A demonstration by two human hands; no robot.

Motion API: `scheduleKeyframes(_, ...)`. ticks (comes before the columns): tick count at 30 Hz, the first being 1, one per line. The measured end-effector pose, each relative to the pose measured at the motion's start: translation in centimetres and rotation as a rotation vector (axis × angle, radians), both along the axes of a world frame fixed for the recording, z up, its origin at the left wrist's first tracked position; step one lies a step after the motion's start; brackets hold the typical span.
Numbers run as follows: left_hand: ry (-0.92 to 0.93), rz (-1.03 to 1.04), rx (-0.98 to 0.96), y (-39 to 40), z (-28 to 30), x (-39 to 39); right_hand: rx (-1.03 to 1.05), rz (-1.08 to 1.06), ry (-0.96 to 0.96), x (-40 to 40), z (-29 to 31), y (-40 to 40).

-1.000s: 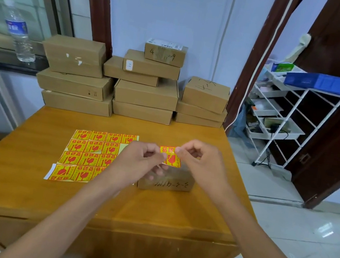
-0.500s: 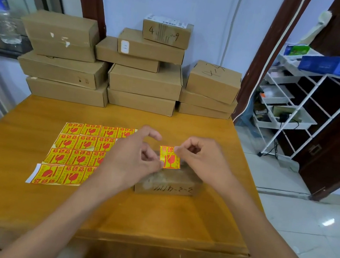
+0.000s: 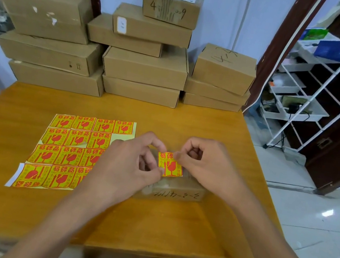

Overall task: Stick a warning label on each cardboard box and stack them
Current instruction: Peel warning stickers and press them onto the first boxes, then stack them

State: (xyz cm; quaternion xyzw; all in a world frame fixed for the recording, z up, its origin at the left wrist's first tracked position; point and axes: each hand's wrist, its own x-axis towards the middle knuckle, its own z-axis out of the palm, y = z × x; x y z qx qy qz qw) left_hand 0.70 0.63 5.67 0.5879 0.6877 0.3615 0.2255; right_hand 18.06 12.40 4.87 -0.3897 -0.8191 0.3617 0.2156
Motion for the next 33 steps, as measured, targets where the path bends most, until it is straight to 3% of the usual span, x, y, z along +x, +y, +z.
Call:
scheduleKeyframes(7,0.064,-0.046,-0.02,0.5,-0.3,-0.1,-0.055,0.012,0.029,0.2,0.0,0.3)
scheduleKeyframes(19,0.0,-0.003,0.035,0.2,-1.1,0.1,0.09,-0.035,-0.055,0.0,-0.6,0.3)
scheduleKeyframes(24,0.062,0.014,0.09,0.1,-1.5,0.6,0.14,-0.067,-0.116,-0.1,-0.5,0.1)
scheduleKeyframes(33,0.111,-0.033,0.009,0.1,-1.0,0.4,0.163,-0.113,-0.152,0.0,-0.5,-0.5)
